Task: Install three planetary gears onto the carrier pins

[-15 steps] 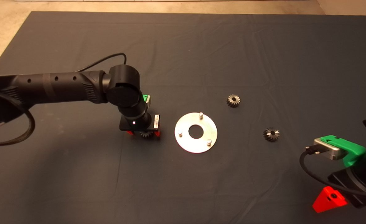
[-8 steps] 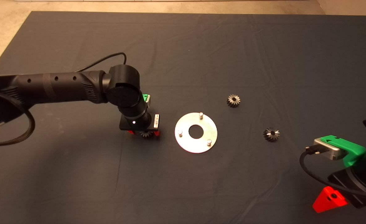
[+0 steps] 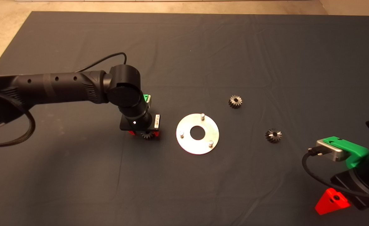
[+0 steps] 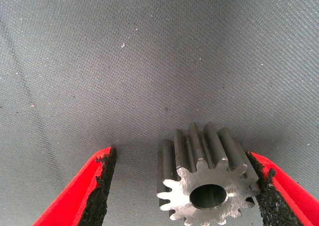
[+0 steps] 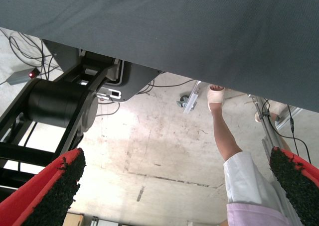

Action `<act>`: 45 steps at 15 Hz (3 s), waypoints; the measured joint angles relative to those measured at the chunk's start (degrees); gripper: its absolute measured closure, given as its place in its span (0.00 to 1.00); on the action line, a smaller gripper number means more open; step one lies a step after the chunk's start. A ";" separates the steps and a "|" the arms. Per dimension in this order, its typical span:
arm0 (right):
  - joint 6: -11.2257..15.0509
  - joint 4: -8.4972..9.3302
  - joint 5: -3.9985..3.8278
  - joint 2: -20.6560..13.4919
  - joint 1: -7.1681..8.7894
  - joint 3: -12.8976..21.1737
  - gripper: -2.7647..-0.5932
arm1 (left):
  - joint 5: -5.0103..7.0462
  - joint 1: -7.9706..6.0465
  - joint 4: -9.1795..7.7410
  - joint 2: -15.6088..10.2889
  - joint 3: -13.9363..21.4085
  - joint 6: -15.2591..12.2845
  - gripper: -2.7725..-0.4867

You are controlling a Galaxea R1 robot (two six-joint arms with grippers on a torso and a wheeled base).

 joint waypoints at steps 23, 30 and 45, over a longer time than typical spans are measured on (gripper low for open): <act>0.04 0.00 0.02 0.15 -0.63 0.00 0.01 | 0.00 -2.16 0.10 0.74 -1.68 1.39 0.49; 0.04 0.00 0.02 0.17 -0.95 0.00 0.01 | 0.04 -2.02 -0.03 0.74 -1.68 1.41 0.49; 0.04 0.00 -0.02 0.30 -0.95 0.00 0.01 | 0.52 -0.78 -2.59 0.77 -1.68 1.41 0.49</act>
